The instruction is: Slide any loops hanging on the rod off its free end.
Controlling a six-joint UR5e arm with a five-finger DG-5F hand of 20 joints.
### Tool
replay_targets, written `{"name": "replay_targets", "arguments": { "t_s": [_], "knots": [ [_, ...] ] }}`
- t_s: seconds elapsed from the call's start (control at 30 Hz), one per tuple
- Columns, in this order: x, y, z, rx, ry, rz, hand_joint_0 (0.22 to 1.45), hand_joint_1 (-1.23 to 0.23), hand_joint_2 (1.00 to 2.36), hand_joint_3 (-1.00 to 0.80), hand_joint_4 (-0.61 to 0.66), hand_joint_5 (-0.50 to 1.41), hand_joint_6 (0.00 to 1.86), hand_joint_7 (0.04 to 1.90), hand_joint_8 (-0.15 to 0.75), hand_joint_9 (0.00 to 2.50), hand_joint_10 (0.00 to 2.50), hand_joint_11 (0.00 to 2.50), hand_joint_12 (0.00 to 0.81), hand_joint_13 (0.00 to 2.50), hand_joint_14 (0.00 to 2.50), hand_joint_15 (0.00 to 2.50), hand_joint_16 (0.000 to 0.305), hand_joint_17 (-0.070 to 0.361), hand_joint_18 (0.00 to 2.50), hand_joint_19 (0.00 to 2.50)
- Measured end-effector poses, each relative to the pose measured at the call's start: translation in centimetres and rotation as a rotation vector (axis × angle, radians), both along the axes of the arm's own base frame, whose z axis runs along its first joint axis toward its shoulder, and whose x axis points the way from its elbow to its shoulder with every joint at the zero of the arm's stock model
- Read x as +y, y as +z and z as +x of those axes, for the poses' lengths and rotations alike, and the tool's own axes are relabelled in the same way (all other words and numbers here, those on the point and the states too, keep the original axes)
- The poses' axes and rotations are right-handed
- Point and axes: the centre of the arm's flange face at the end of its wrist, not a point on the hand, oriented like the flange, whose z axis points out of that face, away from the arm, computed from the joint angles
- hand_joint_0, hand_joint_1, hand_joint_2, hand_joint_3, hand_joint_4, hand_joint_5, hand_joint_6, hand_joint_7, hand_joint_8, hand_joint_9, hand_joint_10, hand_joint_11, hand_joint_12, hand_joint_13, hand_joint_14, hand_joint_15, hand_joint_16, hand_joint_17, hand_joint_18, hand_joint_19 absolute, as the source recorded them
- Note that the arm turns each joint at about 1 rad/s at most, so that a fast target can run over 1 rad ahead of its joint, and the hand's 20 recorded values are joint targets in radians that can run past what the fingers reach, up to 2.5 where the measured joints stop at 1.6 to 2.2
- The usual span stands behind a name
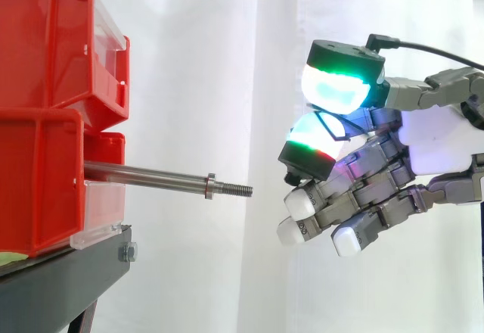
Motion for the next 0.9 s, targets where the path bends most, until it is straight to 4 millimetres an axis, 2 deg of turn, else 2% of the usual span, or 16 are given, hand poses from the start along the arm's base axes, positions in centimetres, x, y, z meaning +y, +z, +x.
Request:
{"name": "replay_targets", "arguments": {
  "t_s": [0.17, 0.23, 0.4, 0.47, 0.6, 0.83, 0.9],
  "knots": [
    [-0.02, 0.05, 0.04, -0.004, -0.002, 0.001, 0.64, -0.71, 1.02, -0.28, 0.17, -0.15, 0.67, 1.29, 0.276, 0.77, 0.01, 0.41, 0.323, 0.55, 0.0, 0.05, 0.046, 0.103, 0.67, 0.44],
    [-0.04, 0.04, 0.04, -0.004, -0.003, 0.002, 0.64, -0.75, 1.02, -0.27, 0.16, -0.17, 0.74, 1.2, 0.277, 0.77, 0.01, 0.43, 0.322, 0.55, 0.0, 0.05, 0.046, 0.103, 0.66, 0.44],
    [-0.05, 0.03, 0.02, -0.004, -0.003, 0.003, 0.63, -0.73, 1.01, -0.37, 0.15, -0.17, 0.76, 1.16, 0.274, 0.8, 0.02, 0.42, 0.318, 0.56, 0.0, 0.04, 0.045, 0.102, 0.66, 0.45],
    [-0.05, 0.03, 0.02, -0.004, -0.003, 0.002, 0.63, -0.61, 1.01, -0.42, 0.15, -0.14, 0.67, 1.27, 0.267, 0.81, 0.01, 0.37, 0.314, 0.58, 0.0, 0.04, 0.045, 0.102, 0.67, 0.46],
    [-0.05, 0.04, 0.03, -0.005, -0.003, 0.001, 0.65, -0.55, 1.01, -0.44, 0.17, -0.11, 0.61, 1.35, 0.27, 0.84, 0.01, 0.35, 0.311, 0.6, 0.0, 0.05, 0.045, 0.101, 0.69, 0.47],
    [-0.12, 0.01, 0.04, -0.004, -0.002, -0.004, 0.66, -0.61, 1.02, -0.29, 0.15, -0.11, 0.59, 1.38, 0.272, 0.81, 0.01, 0.37, 0.312, 0.59, 0.0, 0.05, 0.045, 0.102, 0.68, 0.45],
    [-0.12, 0.0, 0.04, -0.002, -0.001, -0.007, 0.66, -0.64, 1.02, -0.24, 0.18, -0.11, 0.56, 1.45, 0.267, 0.8, 0.01, 0.34, 0.313, 0.59, 0.0, 0.05, 0.045, 0.101, 0.68, 0.44]
  ]
}}
